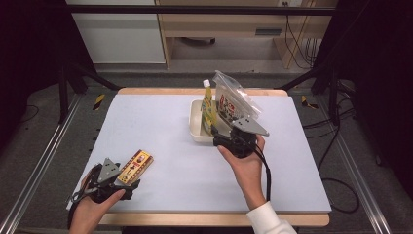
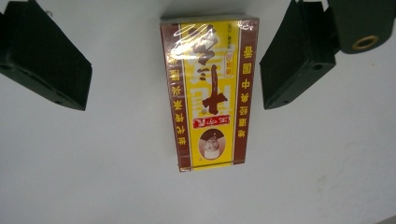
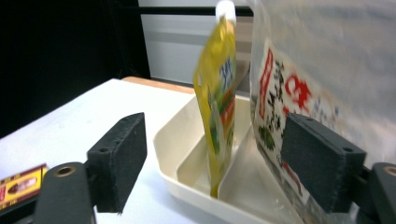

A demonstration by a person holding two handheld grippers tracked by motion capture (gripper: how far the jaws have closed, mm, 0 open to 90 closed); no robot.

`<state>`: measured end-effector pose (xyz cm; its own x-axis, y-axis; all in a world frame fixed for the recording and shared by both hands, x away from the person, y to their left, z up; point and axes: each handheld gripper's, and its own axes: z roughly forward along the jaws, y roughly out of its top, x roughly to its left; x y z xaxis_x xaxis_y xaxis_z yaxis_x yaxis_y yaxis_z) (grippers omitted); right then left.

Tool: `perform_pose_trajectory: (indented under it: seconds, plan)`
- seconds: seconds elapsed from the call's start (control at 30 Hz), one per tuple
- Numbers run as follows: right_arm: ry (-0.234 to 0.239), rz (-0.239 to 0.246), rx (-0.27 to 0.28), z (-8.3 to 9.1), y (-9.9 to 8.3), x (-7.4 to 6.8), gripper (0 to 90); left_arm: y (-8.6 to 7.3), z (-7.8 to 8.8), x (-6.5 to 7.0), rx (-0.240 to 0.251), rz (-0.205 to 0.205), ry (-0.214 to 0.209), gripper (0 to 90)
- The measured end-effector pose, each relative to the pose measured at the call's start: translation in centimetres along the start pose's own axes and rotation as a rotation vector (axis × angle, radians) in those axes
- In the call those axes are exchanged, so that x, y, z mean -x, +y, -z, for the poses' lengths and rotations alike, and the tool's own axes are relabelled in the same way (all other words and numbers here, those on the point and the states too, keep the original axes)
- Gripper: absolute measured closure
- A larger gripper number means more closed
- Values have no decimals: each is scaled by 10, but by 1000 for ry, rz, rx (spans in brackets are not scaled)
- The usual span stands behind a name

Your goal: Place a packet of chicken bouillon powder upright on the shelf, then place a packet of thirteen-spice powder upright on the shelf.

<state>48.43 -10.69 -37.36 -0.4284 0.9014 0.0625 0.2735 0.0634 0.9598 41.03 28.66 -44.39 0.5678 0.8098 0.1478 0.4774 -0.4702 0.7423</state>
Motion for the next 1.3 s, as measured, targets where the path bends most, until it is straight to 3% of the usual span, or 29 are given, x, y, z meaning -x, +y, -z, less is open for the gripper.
perform_pose_trajectory:
  seconds: [0.13,0.27,0.5,0.7,0.8,0.83,1.07,1.17,1.2,1.27,1.3]
  plan:
    - [-18,33,-31,1,-16,5,184,-1,-2,1,-43,-5,12,103]
    - [-11,45,-67,0,-25,8,153,-1,-3,1,-51,-2,20,107]
    - [-2,129,-140,16,-44,12,151,-2,-3,-2,-85,8,48,110]
    - [9,100,-213,30,-61,24,164,-3,-3,-4,-113,22,53,120]
    - [2,75,-255,39,-71,32,167,-2,-2,-5,-113,37,33,142]
    - [-3,74,-262,39,-73,34,160,0,1,-7,-127,36,9,144]
    - [-21,72,-268,40,-73,38,158,7,-1,-15,-173,50,-18,152]
    - [-17,74,-285,38,-75,36,156,19,-5,-19,-217,37,-45,151]
    - [-9,76,-298,36,-77,36,155,27,-11,-21,-269,4,-54,149]
    - [-5,80,-305,35,-78,36,154,31,-13,-23,-285,-3,-51,150]
    - [-3,87,-316,34,-79,35,154,38,-17,-23,-323,-18,-65,175]
